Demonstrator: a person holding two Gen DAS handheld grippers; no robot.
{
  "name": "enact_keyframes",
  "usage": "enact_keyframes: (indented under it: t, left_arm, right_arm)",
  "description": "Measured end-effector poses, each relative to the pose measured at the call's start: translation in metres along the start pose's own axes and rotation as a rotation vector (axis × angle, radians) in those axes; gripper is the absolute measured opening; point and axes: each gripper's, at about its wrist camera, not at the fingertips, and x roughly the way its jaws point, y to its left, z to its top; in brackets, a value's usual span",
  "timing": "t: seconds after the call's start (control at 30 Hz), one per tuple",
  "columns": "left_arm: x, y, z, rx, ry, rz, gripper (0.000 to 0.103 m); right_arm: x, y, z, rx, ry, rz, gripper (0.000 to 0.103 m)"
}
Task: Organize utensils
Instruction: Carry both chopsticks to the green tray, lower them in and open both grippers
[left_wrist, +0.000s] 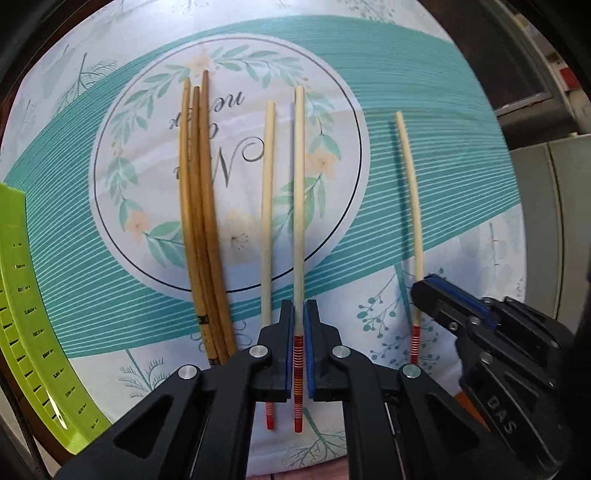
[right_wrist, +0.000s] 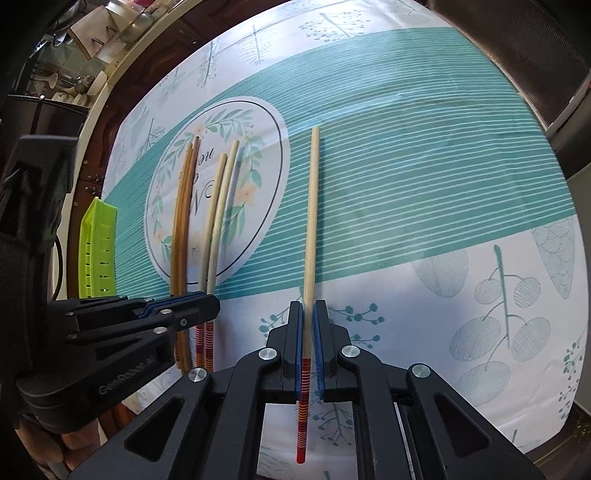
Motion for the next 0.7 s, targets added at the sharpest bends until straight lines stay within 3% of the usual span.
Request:
enact_keyframes:
  t: [0.33,0.7]
  left_arm:
    - [-0.048,0.058,-0.023,-0.097,-0.09,-0.039,0.002]
    - [-0.105,0.169,-0.087,-0.312,-0.21,-0.014,0.003]
  right_arm:
    - [-0.006,0.044,0.003,-0.065,0.045,0.13,0.005]
    - [-0.01,0.191,0.008,-0.299,0.086,0.25,0.005]
